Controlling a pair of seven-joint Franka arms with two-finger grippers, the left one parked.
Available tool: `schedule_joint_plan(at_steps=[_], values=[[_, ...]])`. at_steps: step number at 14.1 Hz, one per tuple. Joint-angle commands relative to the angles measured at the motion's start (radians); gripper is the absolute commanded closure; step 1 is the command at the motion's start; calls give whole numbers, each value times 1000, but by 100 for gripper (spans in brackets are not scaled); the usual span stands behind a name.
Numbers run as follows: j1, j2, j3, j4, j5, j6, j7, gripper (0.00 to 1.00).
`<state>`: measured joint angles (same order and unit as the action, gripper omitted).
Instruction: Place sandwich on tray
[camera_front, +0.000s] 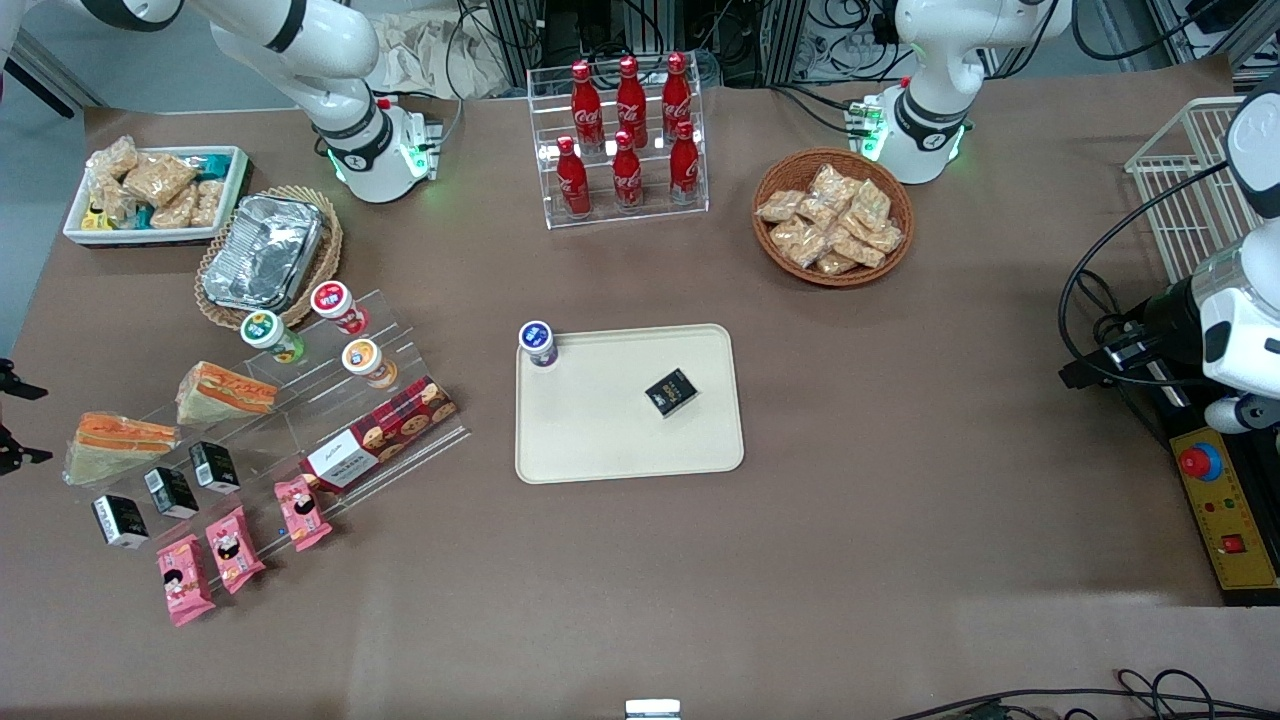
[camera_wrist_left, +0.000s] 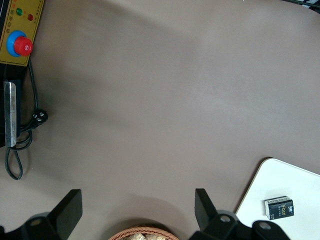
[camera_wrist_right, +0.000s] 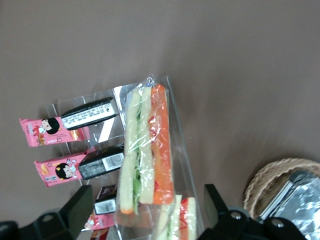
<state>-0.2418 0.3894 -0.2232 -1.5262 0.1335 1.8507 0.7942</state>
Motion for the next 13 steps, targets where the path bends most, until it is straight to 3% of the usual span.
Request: schedule_joint_plan(at_steps=[1, 10, 13], values=[[9, 29, -1, 0, 29, 41, 89, 2], [3, 55, 2, -40, 37, 44, 89, 4], [3, 52, 2, -58, 67, 45, 88, 7]])
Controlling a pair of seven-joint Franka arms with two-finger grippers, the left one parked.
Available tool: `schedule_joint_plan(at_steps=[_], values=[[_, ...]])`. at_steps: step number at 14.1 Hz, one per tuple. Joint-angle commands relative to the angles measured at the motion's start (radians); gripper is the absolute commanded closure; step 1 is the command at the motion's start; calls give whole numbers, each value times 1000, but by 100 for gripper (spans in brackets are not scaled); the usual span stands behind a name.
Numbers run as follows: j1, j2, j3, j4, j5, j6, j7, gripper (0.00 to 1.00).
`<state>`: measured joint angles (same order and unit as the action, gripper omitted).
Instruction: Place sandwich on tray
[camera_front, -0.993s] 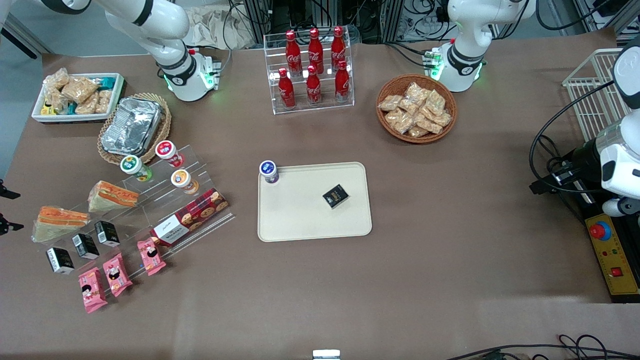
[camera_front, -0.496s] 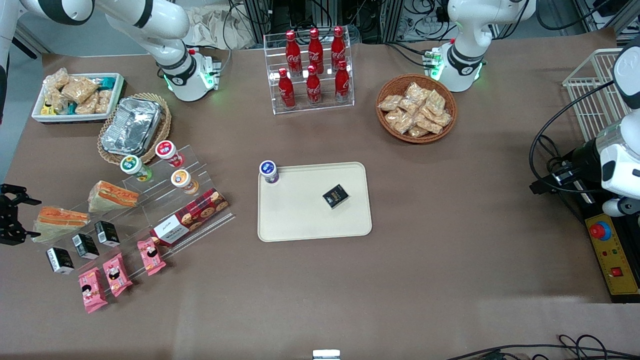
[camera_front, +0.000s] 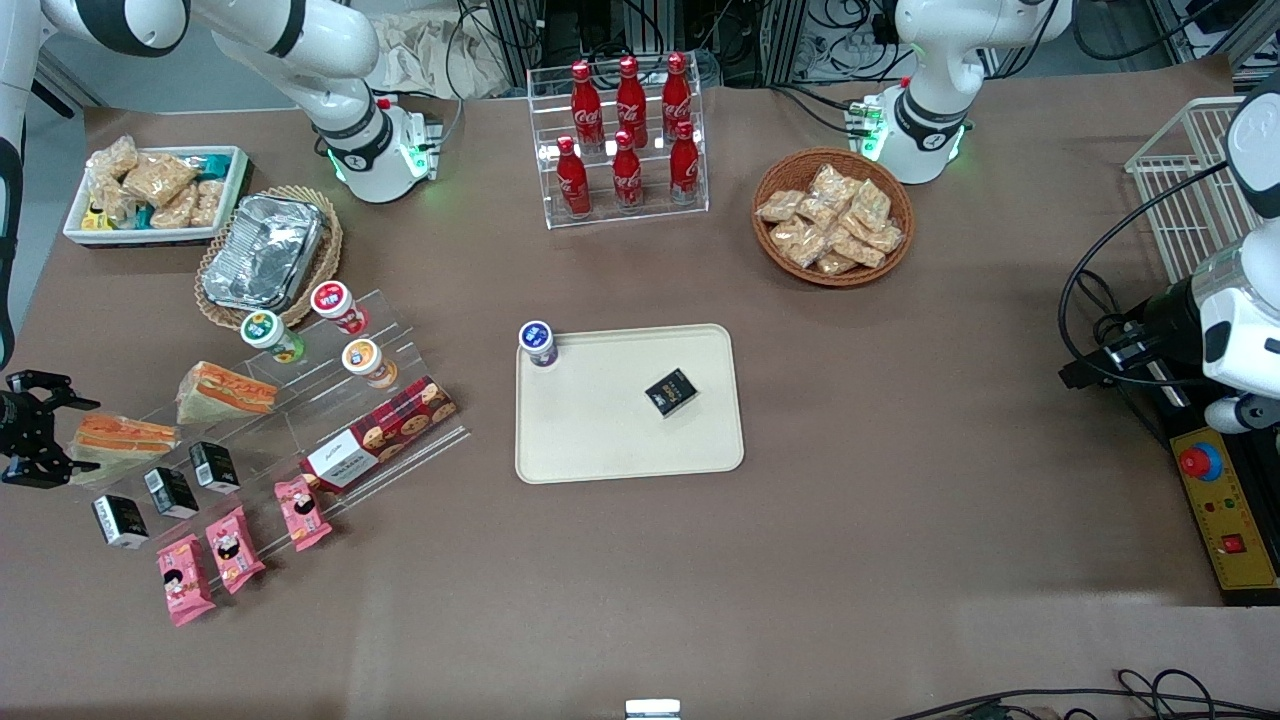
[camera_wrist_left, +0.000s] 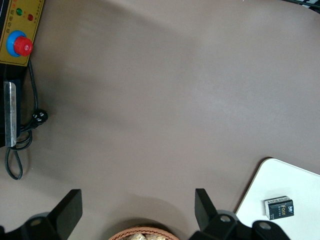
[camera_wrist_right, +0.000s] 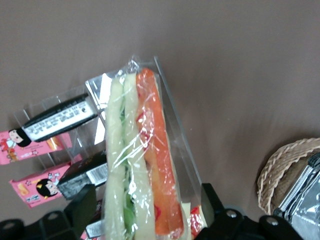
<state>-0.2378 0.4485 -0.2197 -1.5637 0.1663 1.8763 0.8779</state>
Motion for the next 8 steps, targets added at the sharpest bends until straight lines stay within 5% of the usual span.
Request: schedule_joint_plan(at_steps=[1, 7, 8], values=[[-2, -5, -1, -21, 36, 20, 4, 8], [5, -10, -1, -10, 61, 18, -7, 82], [5, -13, -1, -9, 59, 18, -13, 85]])
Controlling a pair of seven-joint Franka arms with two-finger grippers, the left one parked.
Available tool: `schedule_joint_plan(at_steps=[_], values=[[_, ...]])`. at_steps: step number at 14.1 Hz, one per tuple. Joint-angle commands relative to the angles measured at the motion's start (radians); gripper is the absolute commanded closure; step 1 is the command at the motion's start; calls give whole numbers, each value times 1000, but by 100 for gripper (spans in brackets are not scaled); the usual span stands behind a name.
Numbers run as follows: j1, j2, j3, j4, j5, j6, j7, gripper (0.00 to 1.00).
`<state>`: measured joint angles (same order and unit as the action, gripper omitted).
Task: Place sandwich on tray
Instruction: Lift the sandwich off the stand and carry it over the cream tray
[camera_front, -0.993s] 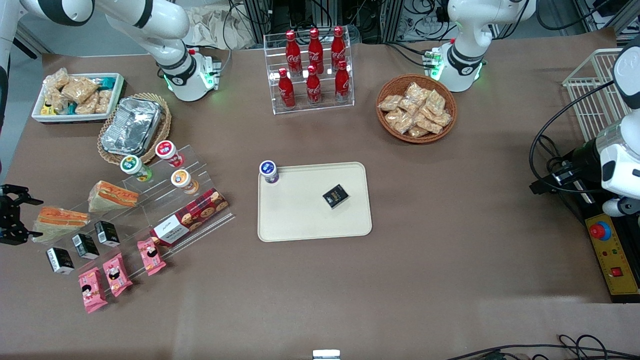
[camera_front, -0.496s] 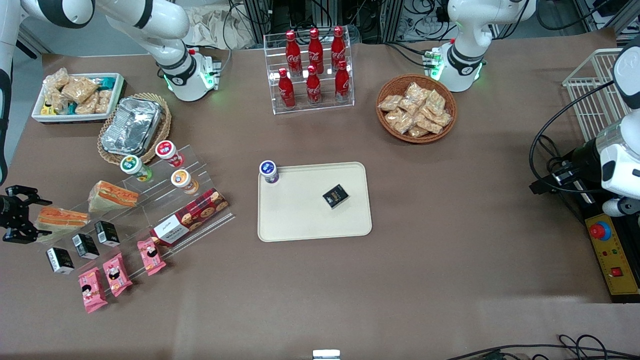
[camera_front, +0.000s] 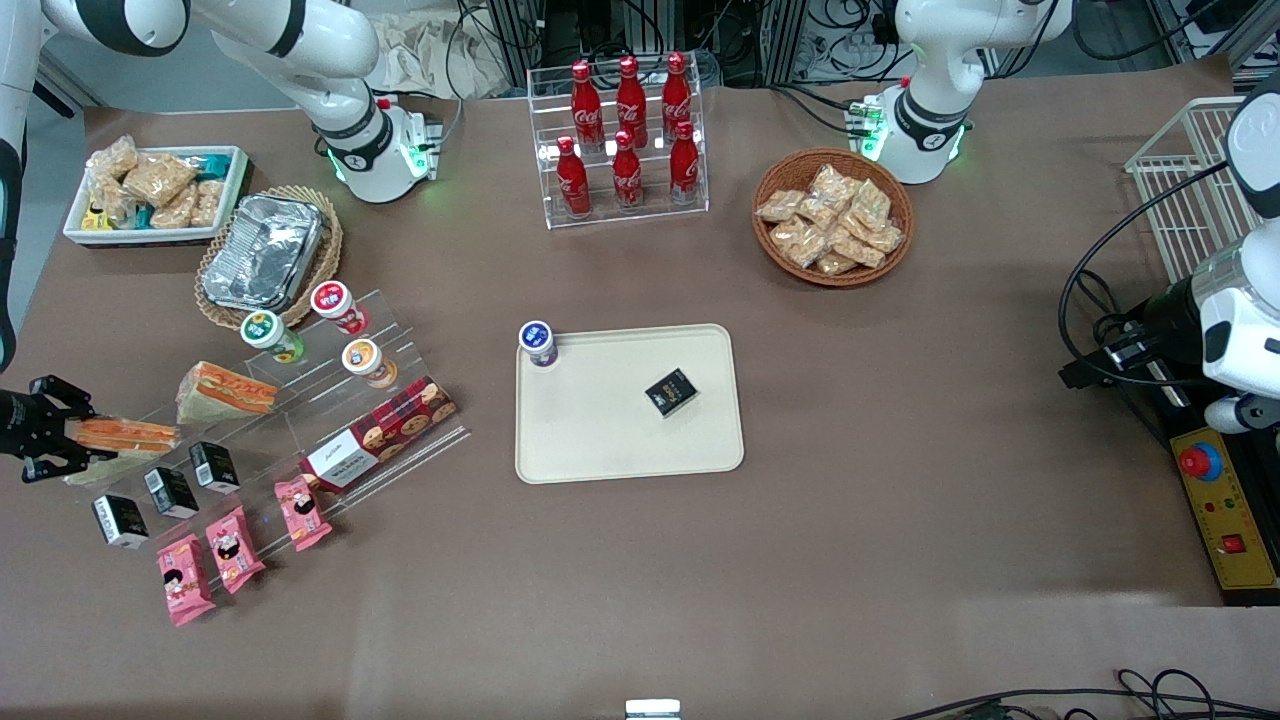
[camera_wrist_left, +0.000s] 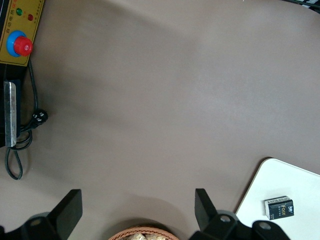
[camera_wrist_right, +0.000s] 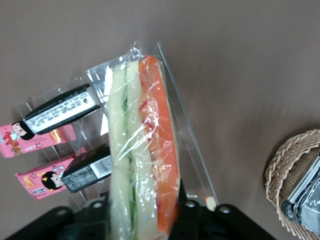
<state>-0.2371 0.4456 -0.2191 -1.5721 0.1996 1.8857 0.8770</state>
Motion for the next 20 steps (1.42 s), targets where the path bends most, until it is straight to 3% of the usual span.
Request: schedule_joint_plan(at_steps=[1, 6, 9, 12, 13, 16, 20], values=[[4, -13, -2, 4, 24, 7, -36, 86], [9, -50, 1, 37, 20, -46, -433, 86], [24, -65, 4, 78, 17, -88, -506, 86], [50, -67, 3, 164, -3, -166, -746, 87], [52, -67, 4, 185, -9, -187, -801, 95], [87, -117, 21, 198, -5, -220, -819, 97], [102, -168, 142, 198, -2, -232, -826, 97]])
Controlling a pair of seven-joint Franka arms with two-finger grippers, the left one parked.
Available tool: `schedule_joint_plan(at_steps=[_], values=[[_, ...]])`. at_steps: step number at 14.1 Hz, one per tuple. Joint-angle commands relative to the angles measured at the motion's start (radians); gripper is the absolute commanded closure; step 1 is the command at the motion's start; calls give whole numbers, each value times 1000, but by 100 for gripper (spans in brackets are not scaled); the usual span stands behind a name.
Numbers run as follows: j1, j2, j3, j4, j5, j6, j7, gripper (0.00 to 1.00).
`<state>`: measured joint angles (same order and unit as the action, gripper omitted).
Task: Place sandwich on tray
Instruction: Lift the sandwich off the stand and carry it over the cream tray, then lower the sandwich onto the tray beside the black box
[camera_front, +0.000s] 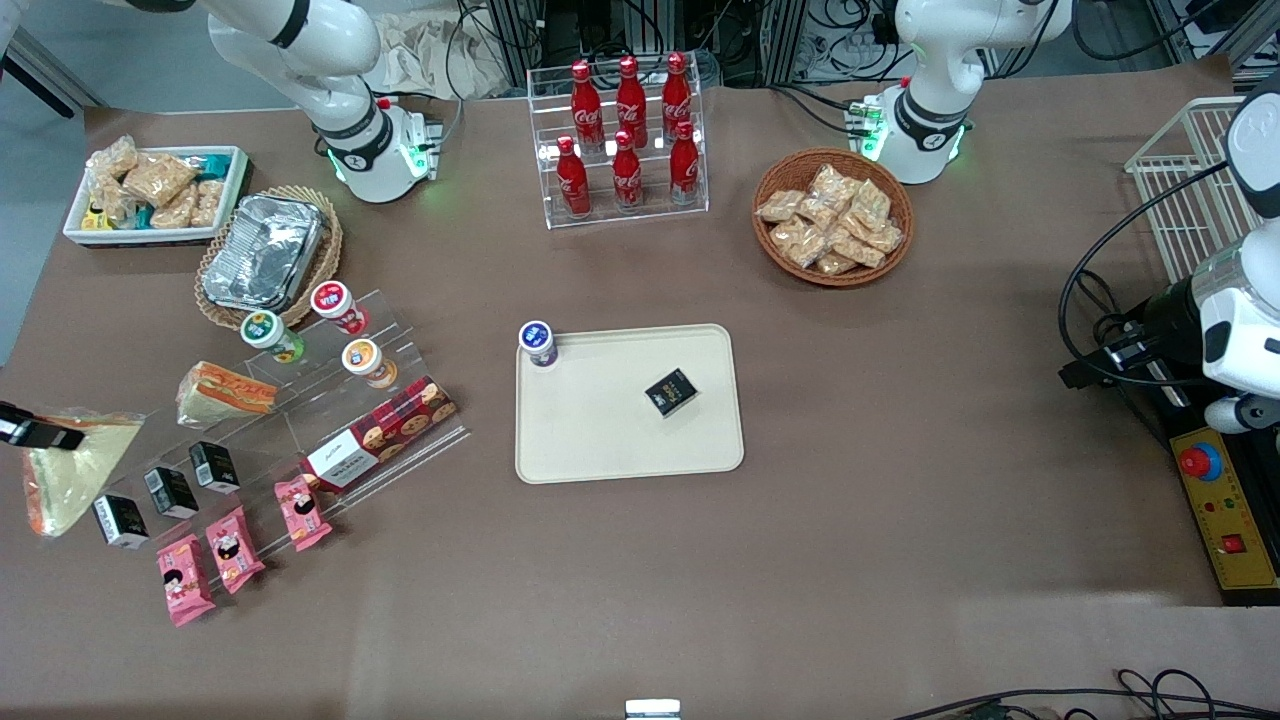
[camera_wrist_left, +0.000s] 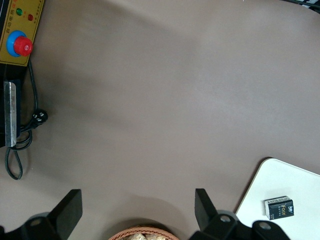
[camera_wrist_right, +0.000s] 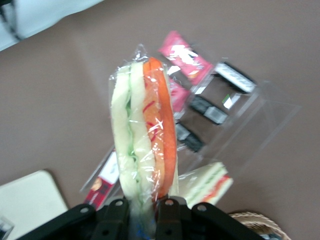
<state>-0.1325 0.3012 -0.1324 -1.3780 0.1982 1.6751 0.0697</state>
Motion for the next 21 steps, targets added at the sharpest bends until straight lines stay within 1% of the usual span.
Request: schedule_joint_plan(at_steps=[1, 3, 5, 8, 9, 10, 11, 13, 14, 15, 17, 20, 21], values=[[1, -27, 83, 4, -2, -37, -18, 97], [4, -39, 147, 14, -5, -67, -60, 97], [8, -39, 232, 16, -11, -80, -225, 96], [42, -33, 344, 14, -14, -61, -417, 96], [69, -21, 356, 11, -22, -39, -467, 96], [120, -2, 358, 11, -45, -25, -491, 96], [190, 7, 358, 11, -90, -17, -492, 96], [331, 42, 356, 4, -213, 41, -492, 96], [384, 74, 358, 2, -264, 73, -492, 96], [425, 105, 358, 0, -288, 107, -489, 96], [494, 169, 355, 0, -306, 164, -487, 95], [537, 239, 355, -38, -339, 270, -487, 95], [553, 255, 355, -59, -361, 309, -487, 95]])
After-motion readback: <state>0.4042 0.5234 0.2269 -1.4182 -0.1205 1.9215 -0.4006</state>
